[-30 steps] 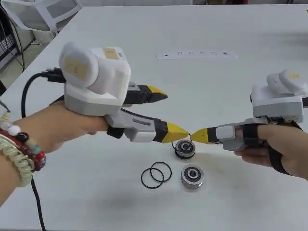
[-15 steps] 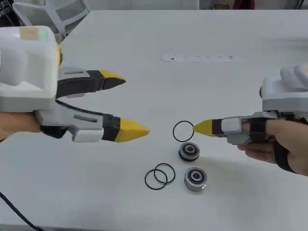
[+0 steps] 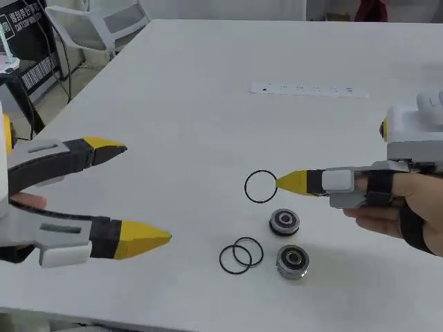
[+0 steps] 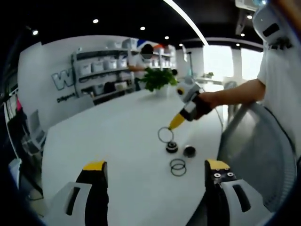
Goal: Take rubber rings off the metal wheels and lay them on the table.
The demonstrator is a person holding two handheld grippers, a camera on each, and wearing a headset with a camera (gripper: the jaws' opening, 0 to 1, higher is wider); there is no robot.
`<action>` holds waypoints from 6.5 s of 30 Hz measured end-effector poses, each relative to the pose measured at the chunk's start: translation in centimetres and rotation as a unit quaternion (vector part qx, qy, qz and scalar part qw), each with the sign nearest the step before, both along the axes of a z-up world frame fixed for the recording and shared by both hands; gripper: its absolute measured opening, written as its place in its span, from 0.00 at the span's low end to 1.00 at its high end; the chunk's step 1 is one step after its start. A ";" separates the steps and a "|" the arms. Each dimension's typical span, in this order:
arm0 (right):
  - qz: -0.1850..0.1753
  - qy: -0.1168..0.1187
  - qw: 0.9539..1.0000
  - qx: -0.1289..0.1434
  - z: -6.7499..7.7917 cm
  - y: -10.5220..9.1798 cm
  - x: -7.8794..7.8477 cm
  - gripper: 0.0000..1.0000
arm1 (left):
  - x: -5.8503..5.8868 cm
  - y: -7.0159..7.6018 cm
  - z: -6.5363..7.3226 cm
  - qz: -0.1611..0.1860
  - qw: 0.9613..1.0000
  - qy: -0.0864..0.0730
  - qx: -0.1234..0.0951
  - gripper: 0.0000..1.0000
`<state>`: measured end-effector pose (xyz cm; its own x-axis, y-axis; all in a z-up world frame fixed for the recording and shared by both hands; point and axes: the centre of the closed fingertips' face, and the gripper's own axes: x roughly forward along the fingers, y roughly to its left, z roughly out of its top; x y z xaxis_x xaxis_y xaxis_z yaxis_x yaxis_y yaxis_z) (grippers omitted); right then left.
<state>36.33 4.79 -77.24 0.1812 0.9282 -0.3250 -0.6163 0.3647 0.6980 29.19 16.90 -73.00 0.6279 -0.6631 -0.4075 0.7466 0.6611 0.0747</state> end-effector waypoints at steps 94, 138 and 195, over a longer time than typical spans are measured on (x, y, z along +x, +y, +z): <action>0.110 -0.057 0.972 -0.201 -8.6 1.3 -4.1 0.10 | -3.3 -0.1 -3.6 0.039 0.998 0.047 -0.026 0.93; 0.152 -0.116 0.955 -0.226 -9.0 2.0 -4.8 0.22 | -3.3 -0.1 -3.9 0.029 0.998 0.050 -0.014 0.92; -0.026 -0.106 0.976 -0.187 -4.8 -4.1 2.6 0.20 | 2.4 -4.9 3.5 -0.098 0.993 -0.045 0.041 0.84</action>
<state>38.91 0.73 -82.03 0.3251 0.7393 -0.5896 -0.7060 0.6046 0.3688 31.58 12.00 -69.51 0.5261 -0.7432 -0.4134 0.8484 0.4924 0.1945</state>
